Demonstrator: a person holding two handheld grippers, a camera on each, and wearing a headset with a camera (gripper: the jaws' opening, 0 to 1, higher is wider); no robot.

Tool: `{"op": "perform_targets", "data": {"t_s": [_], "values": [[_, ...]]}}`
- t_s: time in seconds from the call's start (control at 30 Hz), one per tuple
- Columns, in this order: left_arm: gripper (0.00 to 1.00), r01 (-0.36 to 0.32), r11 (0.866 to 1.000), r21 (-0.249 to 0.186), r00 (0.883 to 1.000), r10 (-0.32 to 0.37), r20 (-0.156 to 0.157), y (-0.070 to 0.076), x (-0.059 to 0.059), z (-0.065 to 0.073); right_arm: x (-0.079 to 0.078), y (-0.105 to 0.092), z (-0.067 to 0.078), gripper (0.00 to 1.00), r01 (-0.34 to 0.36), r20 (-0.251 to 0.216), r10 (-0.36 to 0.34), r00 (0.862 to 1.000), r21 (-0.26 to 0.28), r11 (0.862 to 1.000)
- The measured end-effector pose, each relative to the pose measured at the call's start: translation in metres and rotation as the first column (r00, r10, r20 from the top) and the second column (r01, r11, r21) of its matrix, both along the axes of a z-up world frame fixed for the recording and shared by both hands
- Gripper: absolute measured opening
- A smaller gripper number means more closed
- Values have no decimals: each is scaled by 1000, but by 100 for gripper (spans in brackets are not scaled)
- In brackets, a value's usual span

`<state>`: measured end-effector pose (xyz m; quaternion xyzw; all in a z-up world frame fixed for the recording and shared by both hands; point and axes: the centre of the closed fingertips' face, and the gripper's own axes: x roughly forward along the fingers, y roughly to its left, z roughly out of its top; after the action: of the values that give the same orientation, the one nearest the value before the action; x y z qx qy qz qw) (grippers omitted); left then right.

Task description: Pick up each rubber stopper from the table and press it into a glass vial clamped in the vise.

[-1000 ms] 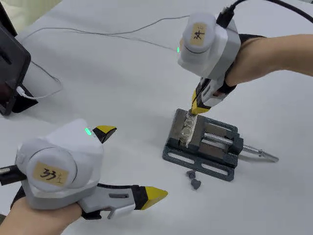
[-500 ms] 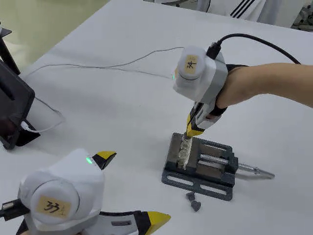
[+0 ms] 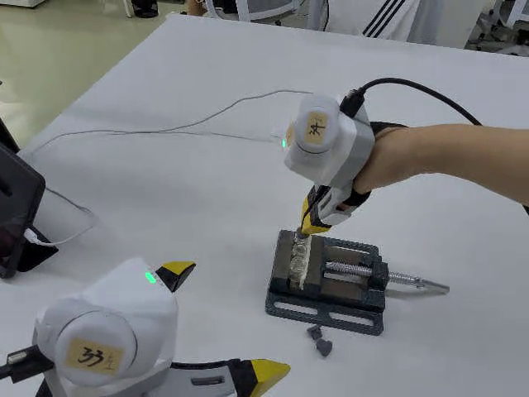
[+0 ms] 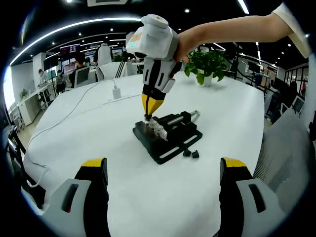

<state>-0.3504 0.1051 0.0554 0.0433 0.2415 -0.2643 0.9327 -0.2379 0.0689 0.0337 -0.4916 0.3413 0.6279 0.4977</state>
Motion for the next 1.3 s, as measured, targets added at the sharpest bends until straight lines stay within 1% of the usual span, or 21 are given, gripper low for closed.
{"op": "perform_targets", "data": {"t_s": [0.03,0.1,0.17,0.2,0.4,0.47,0.5,0.53,0.57,0.63,0.7,0.77,0.87,1.0,1.07,1.13,1.23,1.3], "values": [[93,3,1000,0,1000,-3,2,-1,0,1,0,0,0,0,1,2,-1,1000,0,1000],[93,6,1000,3,1000,-6,3,-2,-1,1,6,1,-2,0,-1,6,1,1000,1,1000],[94,8,1000,4,1000,-8,3,-2,-1,2,6,1,-2,0,4,7,-4,1000,4,1000],[93,8,1000,6,1000,-8,2,-2,-2,2,10,2,-3,0,8,5,-8,1000,6,1000],[94,7,1000,14,1000,-7,3,0,-5,3,11,2,-4,0,21,3,-21,1000,15,1000],[93,5,1000,15,1000,-5,4,1,-6,3,13,1,-3,1,24,9,-24,1000,21,1000],[94,4,1000,15,1000,-4,4,1,-6,3,12,0,-3,4,25,-2,-25,1000,21,999],[94,4,1000,16,1000,-4,5,1,-6,3,7,-2,-2,8,21,-32,-20,999,21,1000],[93,4,1000,16,1000,-4,4,1,-6,3,6,-2,-1,15,35,-44,-34,998,29,999],[93,6,1000,17,1000,-6,4,1,-7,3,4,-4,0,21,35,-44,-33,998,42,998],[93,9,1000,17,1000,-9,5,0,-7,4,3,-3,1,30,57,-54,-53,997,72,996],[93,13,1000,18,1000,-13,6,-1,-7,4,2,-5,1,37,63,-55,-59,997,86,994],[93,20,1000,19,1000,-20,10,-3,-7,5,-5,-11,0,44,72,-53,-67,996,103,992],[93,29,999,21,999,-29,14,-4,-6,7,-10,-13,2,48,101,-62,-93,994,135,986],[93,33,999,22,999,-34,16,-4,-7,8,-14,-14,4,45,127,-75,-117,990,148,981],[94,36,999,25,999,-37,19,-3,-7,9,-18,-14,6,46,146,-80,-134,988,176,974],[94,43,999,30,999,-43,21,-1,-8,9,-23,-18,8,45,169,-88,-155,984,189,967],[93,45,998,34,999,-46,21,1,-8,9,-29,-19,11,45,187,-95,-170,981,209,960]]}}
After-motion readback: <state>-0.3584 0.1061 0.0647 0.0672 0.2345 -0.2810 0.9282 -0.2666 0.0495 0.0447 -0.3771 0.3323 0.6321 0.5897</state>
